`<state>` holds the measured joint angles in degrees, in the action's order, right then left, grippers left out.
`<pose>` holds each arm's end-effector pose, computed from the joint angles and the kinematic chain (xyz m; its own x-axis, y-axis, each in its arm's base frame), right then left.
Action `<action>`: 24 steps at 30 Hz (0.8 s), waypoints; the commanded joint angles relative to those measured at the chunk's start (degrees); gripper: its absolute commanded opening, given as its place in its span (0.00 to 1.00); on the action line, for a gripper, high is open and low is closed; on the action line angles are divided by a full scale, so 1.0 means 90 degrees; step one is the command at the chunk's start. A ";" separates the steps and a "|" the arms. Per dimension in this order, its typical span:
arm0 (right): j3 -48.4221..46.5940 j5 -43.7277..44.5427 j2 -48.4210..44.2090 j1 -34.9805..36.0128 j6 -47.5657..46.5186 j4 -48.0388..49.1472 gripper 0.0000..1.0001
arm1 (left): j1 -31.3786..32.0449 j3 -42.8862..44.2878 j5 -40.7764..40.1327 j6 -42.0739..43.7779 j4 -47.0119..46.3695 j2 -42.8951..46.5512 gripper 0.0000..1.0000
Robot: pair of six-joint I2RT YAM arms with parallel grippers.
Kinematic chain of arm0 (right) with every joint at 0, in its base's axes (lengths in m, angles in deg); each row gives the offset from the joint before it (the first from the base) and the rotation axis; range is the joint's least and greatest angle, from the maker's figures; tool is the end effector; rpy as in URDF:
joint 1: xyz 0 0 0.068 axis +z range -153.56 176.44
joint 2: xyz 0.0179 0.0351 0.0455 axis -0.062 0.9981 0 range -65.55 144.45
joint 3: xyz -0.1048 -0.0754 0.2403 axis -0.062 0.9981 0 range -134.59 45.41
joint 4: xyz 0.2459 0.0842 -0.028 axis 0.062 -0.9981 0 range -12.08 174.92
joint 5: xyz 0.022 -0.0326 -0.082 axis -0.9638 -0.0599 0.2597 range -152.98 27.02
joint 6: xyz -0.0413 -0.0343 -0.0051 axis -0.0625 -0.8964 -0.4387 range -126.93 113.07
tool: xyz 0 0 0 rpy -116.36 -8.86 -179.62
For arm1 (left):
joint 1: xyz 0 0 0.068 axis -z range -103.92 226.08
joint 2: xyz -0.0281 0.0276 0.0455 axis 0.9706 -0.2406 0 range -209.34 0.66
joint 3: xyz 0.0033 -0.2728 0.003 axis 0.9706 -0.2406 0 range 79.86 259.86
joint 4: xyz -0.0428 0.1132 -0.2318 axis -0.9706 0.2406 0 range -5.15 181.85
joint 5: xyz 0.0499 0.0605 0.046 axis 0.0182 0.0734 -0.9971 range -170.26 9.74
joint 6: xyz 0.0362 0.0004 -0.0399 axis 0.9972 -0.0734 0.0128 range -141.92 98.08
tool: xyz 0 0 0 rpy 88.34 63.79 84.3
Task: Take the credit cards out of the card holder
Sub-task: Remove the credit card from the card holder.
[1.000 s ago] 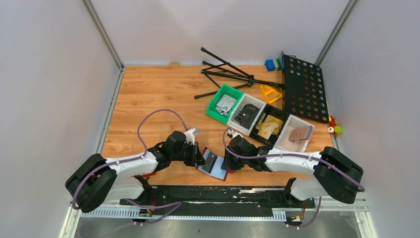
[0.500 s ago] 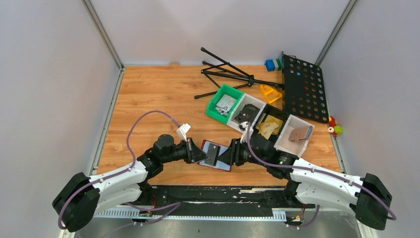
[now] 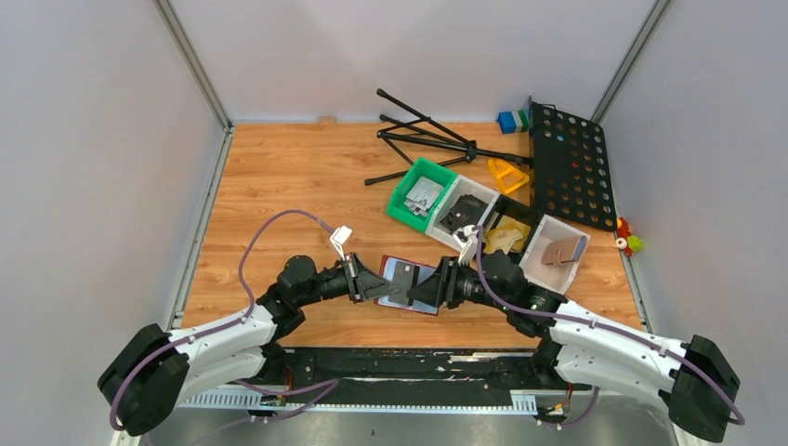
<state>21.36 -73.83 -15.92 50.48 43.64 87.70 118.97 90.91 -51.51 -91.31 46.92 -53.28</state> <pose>0.1098 0.1629 0.2208 -0.8372 0.1379 -0.5293 -0.3939 0.5194 0.7584 0.1274 -0.1417 0.1951 -0.9094 -0.2752 -0.3119 0.2745 0.1663 -0.9471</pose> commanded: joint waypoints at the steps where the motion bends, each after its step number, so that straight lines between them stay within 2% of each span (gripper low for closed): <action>1: 0.0252 -0.0422 -0.0285 -0.0160 0.0363 0.0964 0.38 | -0.0018 -0.0060 0.0343 -0.0606 -0.1115 0.0122 0.00; 5: 0.0397 -0.0491 -0.0616 -0.0208 0.0447 0.1465 0.34 | -0.0016 -0.0104 0.0396 -0.0800 -0.1389 0.0124 0.00; 9: 0.0434 -0.0618 -0.0872 -0.0214 0.0487 0.1773 0.25 | -0.0017 -0.0175 0.0399 -0.0939 -0.1733 0.0115 0.00; 15: 0.0485 -0.0981 -0.0736 -0.0214 0.0743 0.2473 0.17 | -0.0010 -0.0236 0.0486 -0.1279 -0.2462 -0.0105 0.00; 24: 0.0489 -0.0869 -0.0751 -0.0223 0.0825 0.2359 0.00 | -0.0010 -0.0292 0.0558 -0.1599 -0.3126 -0.0269 0.00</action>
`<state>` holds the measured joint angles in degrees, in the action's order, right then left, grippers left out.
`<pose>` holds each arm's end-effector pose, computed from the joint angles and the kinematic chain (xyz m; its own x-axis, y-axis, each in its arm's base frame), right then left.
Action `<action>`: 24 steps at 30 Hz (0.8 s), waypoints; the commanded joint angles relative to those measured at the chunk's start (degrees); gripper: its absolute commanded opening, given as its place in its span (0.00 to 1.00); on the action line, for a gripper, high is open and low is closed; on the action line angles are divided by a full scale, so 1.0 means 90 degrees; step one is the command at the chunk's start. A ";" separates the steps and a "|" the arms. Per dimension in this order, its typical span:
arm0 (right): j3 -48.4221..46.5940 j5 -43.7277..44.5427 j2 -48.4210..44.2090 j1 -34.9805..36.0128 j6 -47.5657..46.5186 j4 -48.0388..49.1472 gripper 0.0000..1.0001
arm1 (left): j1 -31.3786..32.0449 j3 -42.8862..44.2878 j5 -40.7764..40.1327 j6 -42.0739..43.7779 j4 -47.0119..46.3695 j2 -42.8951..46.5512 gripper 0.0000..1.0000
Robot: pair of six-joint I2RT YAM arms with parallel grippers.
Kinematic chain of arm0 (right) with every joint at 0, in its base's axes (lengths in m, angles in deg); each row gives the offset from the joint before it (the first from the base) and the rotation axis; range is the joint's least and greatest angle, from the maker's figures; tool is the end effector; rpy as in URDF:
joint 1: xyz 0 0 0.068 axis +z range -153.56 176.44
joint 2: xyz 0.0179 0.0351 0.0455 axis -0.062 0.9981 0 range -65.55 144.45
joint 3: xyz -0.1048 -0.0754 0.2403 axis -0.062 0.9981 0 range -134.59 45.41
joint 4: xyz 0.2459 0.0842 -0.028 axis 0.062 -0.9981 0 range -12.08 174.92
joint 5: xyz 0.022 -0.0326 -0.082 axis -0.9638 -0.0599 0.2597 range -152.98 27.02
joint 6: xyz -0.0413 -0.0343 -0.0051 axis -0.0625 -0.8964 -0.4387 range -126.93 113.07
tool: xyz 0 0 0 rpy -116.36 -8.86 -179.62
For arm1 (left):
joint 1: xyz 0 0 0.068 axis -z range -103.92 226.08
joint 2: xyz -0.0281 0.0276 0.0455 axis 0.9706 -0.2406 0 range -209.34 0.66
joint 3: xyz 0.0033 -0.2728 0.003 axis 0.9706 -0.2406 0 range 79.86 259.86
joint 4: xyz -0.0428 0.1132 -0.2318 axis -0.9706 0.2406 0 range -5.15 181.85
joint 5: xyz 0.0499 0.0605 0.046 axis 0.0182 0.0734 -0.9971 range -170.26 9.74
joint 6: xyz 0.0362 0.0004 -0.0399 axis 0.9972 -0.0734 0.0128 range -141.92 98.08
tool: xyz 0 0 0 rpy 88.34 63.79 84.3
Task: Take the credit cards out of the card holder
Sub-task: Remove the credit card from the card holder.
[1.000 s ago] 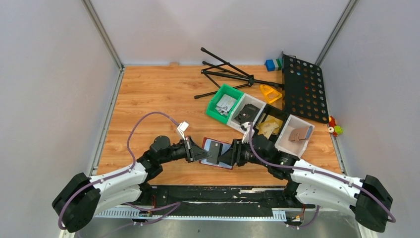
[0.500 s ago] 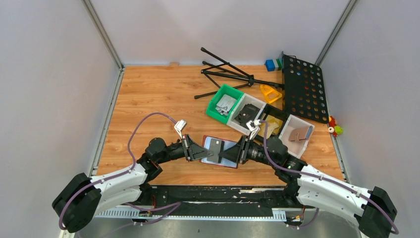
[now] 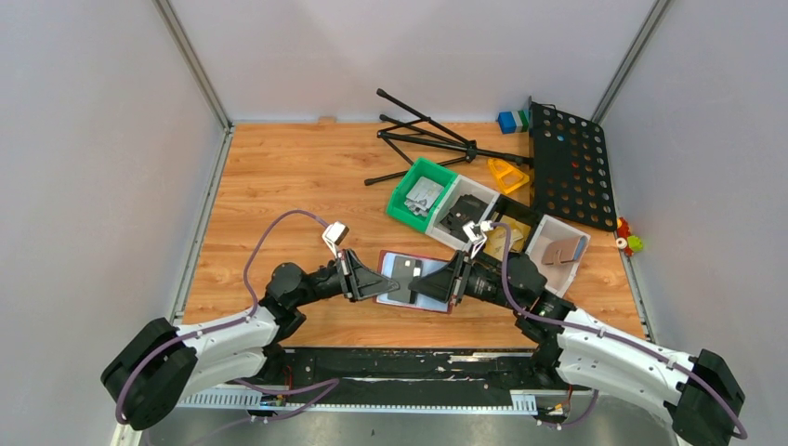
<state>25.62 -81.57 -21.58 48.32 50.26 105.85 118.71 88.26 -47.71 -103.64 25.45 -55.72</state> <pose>0.1056 0.1531 0.2451 -0.8107 0.2573 -0.5259 -0.4812 0.2189 0.8489 0.1227 -0.1389 0.2121 -0.9279 -0.2796 -0.2467 0.2824 -0.0949 -0.9546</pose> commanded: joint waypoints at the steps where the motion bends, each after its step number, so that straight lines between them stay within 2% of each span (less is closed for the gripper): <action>1: 0.0034 0.0045 -0.0192 0.0011 0.0098 0.0270 0.00 | 0.0019 -0.0025 0.0100 -0.0245 -0.0794 0.0030 0.01; 3: 0.0098 0.0188 -0.0459 -0.0034 0.0110 0.0026 0.00 | 0.0010 -0.0078 -0.0050 -0.0229 -0.0797 0.0151 0.10; 5: 0.0163 0.0286 -0.0713 -0.0109 0.0094 -0.0251 0.00 | 0.0004 -0.0097 -0.0203 -0.0139 -0.0605 0.0317 0.14; 8: 0.0217 0.0277 -0.1023 -0.0296 0.0063 -0.0704 0.00 | -0.0060 -0.0110 -0.0377 0.0011 -0.0192 0.0659 0.12; 10: 0.0278 0.0130 -0.1225 -0.0620 0.0015 -0.1276 0.00 | -0.0219 -0.0219 -0.0683 0.0103 0.0212 0.1187 0.03; 13: 0.0127 0.0144 -0.1384 -0.0929 -0.0186 -0.1954 0.00 | -0.0274 -0.0014 -0.0869 0.0729 0.1704 0.1780 0.01; 16: -0.0154 0.0373 -0.1581 -0.1287 -0.0547 -0.2940 0.00 | -0.0274 0.0533 -0.1324 0.1919 0.4470 0.2408 0.00; 17: -0.0298 0.0505 -0.1564 -0.1385 -0.0650 -0.3309 0.00 | -0.0274 0.0624 -0.1495 0.2177 0.5059 0.2570 0.00; 20: -0.0962 0.1271 -0.1175 -0.1611 -0.1304 -0.4510 0.00 | -0.0280 0.0816 -0.1778 0.2645 0.5863 0.2808 0.00; 24: -0.1711 0.2057 -0.0392 -0.1826 -0.1941 -0.5028 0.00 | -0.0274 0.0874 -0.1883 0.2963 0.6256 0.2769 0.00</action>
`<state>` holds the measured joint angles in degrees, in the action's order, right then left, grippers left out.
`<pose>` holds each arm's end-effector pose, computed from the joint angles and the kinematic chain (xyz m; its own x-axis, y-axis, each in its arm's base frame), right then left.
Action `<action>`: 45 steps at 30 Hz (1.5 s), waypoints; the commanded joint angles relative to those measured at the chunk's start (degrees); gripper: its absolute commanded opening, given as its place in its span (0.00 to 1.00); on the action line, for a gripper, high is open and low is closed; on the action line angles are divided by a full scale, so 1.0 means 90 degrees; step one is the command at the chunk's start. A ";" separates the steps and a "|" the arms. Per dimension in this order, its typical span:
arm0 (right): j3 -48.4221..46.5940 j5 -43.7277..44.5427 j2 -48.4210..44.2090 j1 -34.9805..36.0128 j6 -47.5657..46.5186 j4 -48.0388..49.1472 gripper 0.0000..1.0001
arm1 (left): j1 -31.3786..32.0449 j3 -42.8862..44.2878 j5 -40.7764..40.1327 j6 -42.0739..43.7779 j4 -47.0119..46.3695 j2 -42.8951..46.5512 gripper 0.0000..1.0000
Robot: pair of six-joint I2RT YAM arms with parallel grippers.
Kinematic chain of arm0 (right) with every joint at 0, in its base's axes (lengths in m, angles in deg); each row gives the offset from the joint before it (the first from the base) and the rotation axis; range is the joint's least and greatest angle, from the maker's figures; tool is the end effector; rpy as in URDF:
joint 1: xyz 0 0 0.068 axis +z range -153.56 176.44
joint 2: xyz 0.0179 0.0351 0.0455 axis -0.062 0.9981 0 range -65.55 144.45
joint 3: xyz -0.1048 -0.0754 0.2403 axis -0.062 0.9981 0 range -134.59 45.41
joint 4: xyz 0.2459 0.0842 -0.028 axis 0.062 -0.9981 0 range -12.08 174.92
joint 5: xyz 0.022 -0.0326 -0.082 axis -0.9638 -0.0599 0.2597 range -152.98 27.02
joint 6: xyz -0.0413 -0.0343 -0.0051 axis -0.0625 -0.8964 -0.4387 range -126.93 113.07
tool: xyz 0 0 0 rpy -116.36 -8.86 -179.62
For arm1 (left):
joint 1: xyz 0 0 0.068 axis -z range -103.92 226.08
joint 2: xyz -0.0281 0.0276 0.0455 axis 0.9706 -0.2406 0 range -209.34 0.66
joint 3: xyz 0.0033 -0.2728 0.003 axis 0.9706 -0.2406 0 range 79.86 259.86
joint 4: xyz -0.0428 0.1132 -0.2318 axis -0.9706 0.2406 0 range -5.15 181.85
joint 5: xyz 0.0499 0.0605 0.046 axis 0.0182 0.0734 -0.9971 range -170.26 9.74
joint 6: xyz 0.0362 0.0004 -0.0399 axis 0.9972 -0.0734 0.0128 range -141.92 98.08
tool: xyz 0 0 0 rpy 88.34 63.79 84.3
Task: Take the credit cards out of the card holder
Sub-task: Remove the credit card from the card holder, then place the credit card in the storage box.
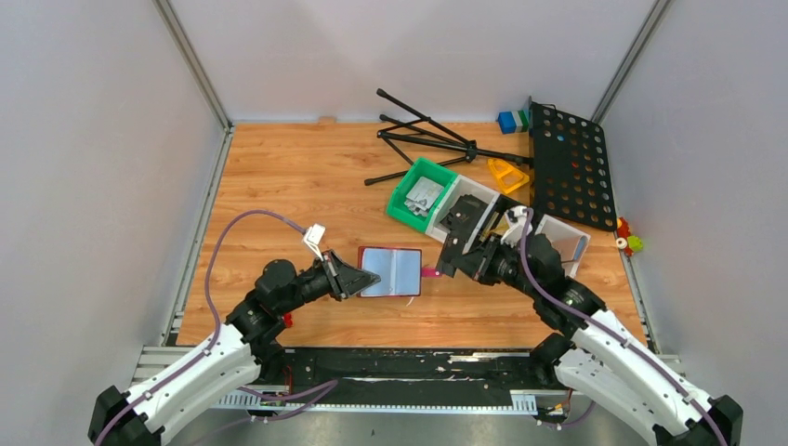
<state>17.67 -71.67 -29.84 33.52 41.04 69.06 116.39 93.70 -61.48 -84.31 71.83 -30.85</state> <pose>0.1216 0.0987 0.2490 -0.7403 0.3609 -0.5672 -0.2335 0.6532 0.7203 0.1100 -0.1083 0.2256 -0.7881 -0.4315 -0.4389 0.3427 0.2848 -0.8953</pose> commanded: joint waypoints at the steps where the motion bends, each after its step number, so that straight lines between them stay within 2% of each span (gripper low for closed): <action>1: -0.1029 0.1175 0.0714 -0.0253 -0.1040 -0.0940 0.00 | -0.0017 0.0252 -0.0358 0.0843 0.1113 -0.0032 0.00; 6: -0.1833 0.1798 0.1959 -0.0740 -0.1296 -0.1168 0.00 | -0.0017 0.0265 -0.0288 0.1003 0.1114 -0.0260 0.00; 9: -0.2119 0.1823 0.2528 -0.1033 -0.1313 -0.1073 0.00 | -0.0017 0.0304 -0.0244 0.1102 0.1138 -0.0378 0.00; 14: -0.2226 0.1492 0.3201 -0.1412 -0.1339 -0.0498 0.00 | -0.0017 0.0282 -0.0215 0.1241 0.1136 -0.0544 0.00; 19: -0.2528 0.0764 0.3964 -0.1719 -0.1490 -0.0067 0.00 | -0.0017 0.0273 -0.0125 0.1416 0.1142 -0.0709 0.00; 26: -0.3157 0.0185 0.4847 -0.2139 -0.1626 0.0000 0.00 | -0.0017 0.0494 -0.0148 0.1834 0.1414 -0.0899 0.00; 28: -0.3296 0.0261 0.4978 -0.2220 -0.1648 -0.0116 0.08 | -0.0017 0.0542 -0.0184 0.1966 0.1605 -0.0949 0.00; 30: -0.3382 0.0392 0.5042 -0.2268 -0.1704 -0.0212 0.23 | -0.0015 0.0575 -0.0227 0.2082 0.1717 -0.0998 0.00; 32: -0.3414 0.0464 0.5033 -0.2301 -0.1765 -0.0246 0.31 | -0.0016 0.0581 -0.0262 0.2175 0.1766 -0.1072 0.00; 39: -0.3393 0.0080 0.4593 -0.2302 -0.2107 -0.0395 0.41 | -0.0018 0.0591 -0.0211 0.2341 0.1661 -0.1495 0.00; 45: -0.2855 -0.0498 0.3856 -0.2294 -0.2439 -0.0275 0.48 | -0.0019 0.0586 -0.0135 0.2391 0.1490 -0.1812 0.00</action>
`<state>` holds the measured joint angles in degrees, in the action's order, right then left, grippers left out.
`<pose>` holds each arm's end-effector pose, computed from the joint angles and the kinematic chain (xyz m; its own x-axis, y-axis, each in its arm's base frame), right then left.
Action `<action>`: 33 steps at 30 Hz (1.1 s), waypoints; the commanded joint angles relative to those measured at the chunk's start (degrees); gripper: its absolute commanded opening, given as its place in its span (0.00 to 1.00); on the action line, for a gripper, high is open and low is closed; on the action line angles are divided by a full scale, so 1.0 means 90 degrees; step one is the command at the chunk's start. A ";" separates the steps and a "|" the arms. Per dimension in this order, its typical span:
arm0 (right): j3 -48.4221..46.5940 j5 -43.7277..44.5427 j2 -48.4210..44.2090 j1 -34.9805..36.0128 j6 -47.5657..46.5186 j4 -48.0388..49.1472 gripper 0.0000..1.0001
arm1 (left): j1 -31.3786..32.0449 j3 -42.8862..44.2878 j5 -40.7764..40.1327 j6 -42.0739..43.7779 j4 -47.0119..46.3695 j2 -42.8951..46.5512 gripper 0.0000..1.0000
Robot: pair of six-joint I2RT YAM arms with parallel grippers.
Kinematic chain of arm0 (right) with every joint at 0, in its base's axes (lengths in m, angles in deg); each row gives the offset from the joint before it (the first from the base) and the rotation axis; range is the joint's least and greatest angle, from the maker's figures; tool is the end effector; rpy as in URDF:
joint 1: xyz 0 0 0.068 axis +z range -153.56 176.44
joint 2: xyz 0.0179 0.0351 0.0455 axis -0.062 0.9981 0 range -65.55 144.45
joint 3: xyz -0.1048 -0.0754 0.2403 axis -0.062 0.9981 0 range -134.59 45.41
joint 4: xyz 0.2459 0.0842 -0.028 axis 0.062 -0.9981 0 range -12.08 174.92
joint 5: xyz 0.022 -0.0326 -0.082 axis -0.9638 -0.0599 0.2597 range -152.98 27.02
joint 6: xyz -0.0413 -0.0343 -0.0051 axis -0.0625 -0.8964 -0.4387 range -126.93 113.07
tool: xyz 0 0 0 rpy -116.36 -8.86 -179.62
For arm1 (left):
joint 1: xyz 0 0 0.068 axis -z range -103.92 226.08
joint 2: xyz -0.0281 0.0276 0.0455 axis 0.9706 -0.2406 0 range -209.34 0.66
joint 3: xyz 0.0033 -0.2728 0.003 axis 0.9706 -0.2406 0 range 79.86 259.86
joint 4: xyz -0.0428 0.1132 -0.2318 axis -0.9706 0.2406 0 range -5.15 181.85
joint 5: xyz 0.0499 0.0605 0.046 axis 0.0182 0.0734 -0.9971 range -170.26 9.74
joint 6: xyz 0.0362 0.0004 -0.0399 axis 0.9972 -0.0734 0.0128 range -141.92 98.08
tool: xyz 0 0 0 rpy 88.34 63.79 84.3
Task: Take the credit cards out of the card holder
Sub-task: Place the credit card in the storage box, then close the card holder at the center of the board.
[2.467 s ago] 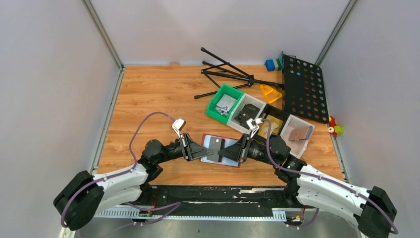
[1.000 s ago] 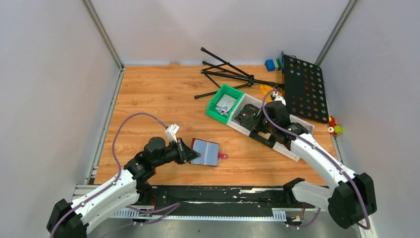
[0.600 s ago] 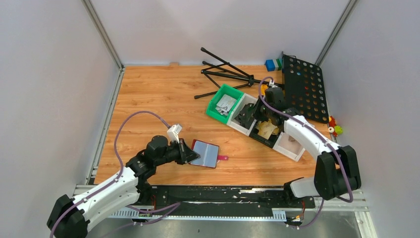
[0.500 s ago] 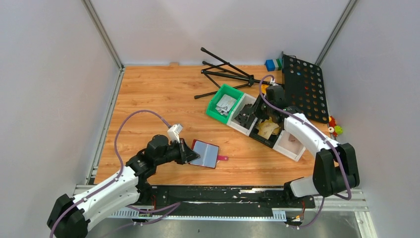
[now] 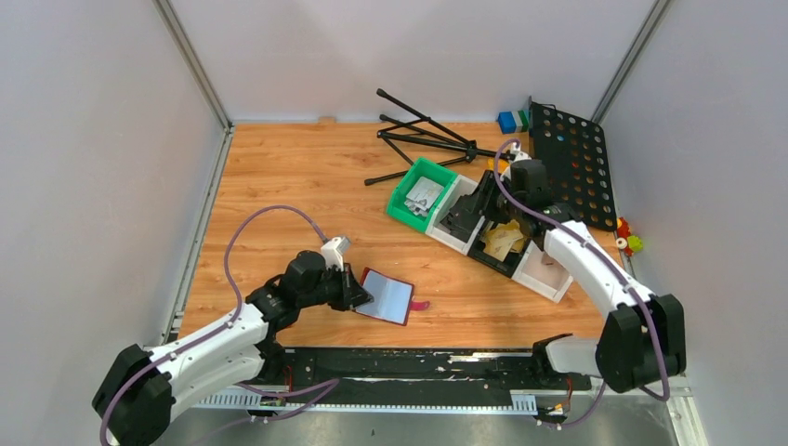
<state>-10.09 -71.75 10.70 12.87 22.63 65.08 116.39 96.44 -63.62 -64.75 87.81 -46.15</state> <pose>0.2771 0.0874 0.2682 -0.7354 0.2915 -0.6117 -0.0319 0.8869 0.4609 0.1244 -0.1189 0.1753 -0.8517 -0.1315 -0.5073 0.3050 0.6628 -0.6839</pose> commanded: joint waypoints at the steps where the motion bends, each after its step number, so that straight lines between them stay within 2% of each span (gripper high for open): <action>1: 0.0384 -0.0593 -0.0797 0.0001 -0.0423 0.0212 0.49 | -0.0017 0.0273 0.0112 0.0218 -0.0298 -0.0162 0.00; 8: 0.1495 -0.1830 -0.1841 0.0218 -0.0104 0.0825 0.54 | -0.0017 0.0328 0.0274 0.0310 -0.0429 -0.0628 0.00; 12: 0.2061 -0.1773 -0.2293 0.0926 0.0315 0.1015 0.54 | -0.0014 0.0393 0.0397 0.0304 -0.0524 -0.0813 0.01; 16: 0.2415 -0.1200 -0.2415 0.2228 0.0816 0.1317 0.54 | -0.0017 0.0535 0.0513 0.0370 -0.0377 -0.0917 0.20; 18: 0.2523 -0.0999 -0.2285 0.2773 0.1045 0.1613 0.54 | -0.0017 0.0590 0.0524 0.0411 -0.0276 -0.0896 0.28; 20: 0.2544 -0.0826 -0.2043 0.3202 0.1213 0.1809 0.53 | -0.0016 0.0617 0.0526 0.0422 -0.0118 -0.0858 0.30; 25: 0.2512 -0.0561 -0.1361 0.3806 0.1480 0.2078 0.51 | -0.0012 0.0584 0.0517 0.0413 -0.0032 -0.0855 0.30; 33: 0.2519 -0.0344 -0.0407 0.4210 0.1702 0.2477 0.45 | -0.0017 0.0576 0.0555 0.0292 0.0015 -0.0593 0.29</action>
<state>12.60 -77.31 4.60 49.41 35.88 82.02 116.39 100.06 -59.57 -62.30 87.85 -54.00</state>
